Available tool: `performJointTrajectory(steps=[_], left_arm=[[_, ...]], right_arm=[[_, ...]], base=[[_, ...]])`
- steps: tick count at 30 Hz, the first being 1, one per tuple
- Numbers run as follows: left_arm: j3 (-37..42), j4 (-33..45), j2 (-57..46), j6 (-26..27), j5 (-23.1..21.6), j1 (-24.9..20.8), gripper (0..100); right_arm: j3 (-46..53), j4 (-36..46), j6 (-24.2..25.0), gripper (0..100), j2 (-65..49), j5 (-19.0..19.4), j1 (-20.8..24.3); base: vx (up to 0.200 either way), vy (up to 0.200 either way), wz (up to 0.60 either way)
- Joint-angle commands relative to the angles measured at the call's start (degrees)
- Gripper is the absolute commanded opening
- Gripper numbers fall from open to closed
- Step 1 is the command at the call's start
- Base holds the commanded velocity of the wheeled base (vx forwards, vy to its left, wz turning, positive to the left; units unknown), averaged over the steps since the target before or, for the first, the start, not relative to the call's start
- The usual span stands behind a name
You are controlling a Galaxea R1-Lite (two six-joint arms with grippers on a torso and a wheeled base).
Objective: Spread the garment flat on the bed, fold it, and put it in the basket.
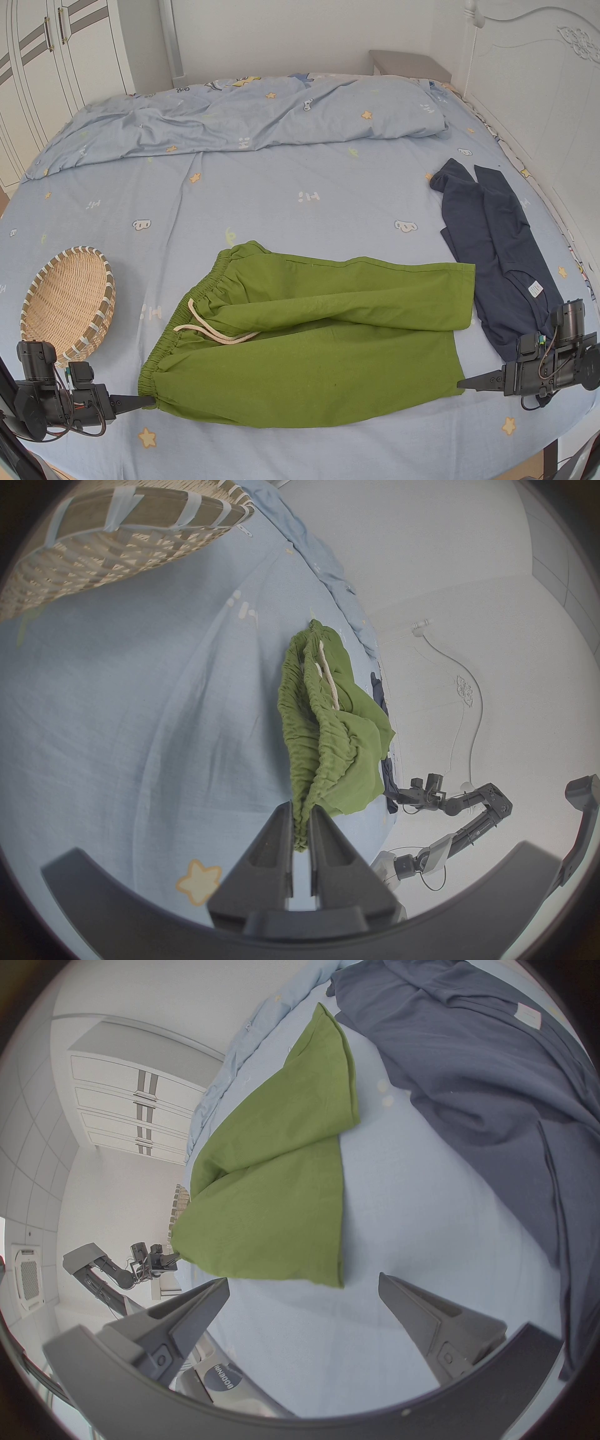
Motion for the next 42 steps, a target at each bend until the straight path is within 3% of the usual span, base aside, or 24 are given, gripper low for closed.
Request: performJointTrajectory(steps=[1, 5, 8, 13, 18, 27, 28, 34, 42], left_arm=[[0.6, -0.1, -0.1, 0.1, 0.0, -0.1, 0], [0.5, -0.1, 0.0, 0.1, 0.0, -0.1, 0], [0.4, -0.1, 0.0, 0.1, 0.0, -0.1, 0], [0.2, -0.1, 0.2, 0.1, 0.0, -0.1, 0], [0.0, -0.2, 1.0, 0.2, 0.1, 0.0, 0], [0.0, -0.2, 1.0, 0.2, 0.0, 0.0, 0], [0.0, -0.2, 1.0, 0.2, 0.0, 0.0, 0], [0.1, -0.2, 0.9, 0.2, 0.1, 0.0, 0], [0.0, -0.1, 1.0, 0.1, 0.1, 0.7, 0]], right_arm=[[-0.1, -5.9, -1.1, 100, 9.5, 1.0, -1.0], [-0.3, -11.1, -0.5, 100, 12.4, 1.3, -0.3], [-0.5, -11.8, 0.7, 100, 13.0, 1.4, 1.7], [-0.8, -13.3, 2.4, 100, 13.1, 4.9, 3.6], [-0.8, -14.3, 4.6, 100, 13.2, 5.2, 5.3], [-0.2, -14.3, 5.0, 100, 12.8, 5.5, 4.8], [-0.1, -14.3, 5.1, 0, 12.9, 5.7, 4.8], [0.3, -14.3, 5.5, 0, 12.7, 6.7, 4.4], [1.9, -14.2, 5.1, 0, 11.3, 6.8, -0.1]], base=[[0.000, 0.000, 0.00], [0.000, 0.000, 0.00], [0.000, 0.000, 0.00], [0.000, 0.000, 0.00], [0.000, 0.000, 0.00], [0.000, 0.000, 0.00], [0.000, 0.000, 0.00], [0.000, 0.000, 0.00], [0.000, 0.000, 0.00]])
